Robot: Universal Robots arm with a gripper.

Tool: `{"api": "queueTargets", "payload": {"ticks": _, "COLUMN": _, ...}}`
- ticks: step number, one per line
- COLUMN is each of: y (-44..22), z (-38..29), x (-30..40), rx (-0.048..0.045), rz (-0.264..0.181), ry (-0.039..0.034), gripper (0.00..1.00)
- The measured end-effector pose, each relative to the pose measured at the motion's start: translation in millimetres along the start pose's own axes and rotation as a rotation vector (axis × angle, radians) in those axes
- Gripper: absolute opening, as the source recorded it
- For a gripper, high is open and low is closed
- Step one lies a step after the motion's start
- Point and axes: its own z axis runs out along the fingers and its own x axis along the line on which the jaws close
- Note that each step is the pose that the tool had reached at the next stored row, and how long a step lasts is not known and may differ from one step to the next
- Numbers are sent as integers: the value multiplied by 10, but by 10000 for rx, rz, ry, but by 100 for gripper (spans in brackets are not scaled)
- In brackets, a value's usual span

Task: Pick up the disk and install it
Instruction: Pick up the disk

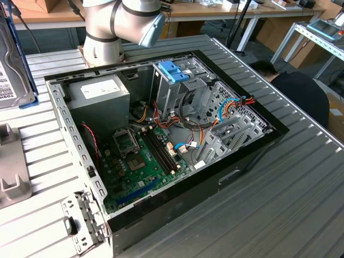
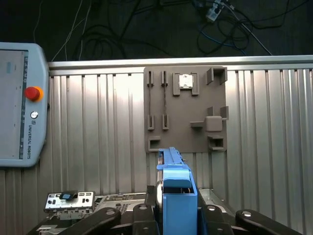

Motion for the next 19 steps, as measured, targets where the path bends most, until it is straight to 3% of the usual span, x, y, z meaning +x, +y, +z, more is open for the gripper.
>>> {"api": "queueTargets", "payload": {"ticks": 19, "y": -15, "z": -3, "x": 62, "rx": -1, "rz": -1, "ry": 1, "gripper": 37}}
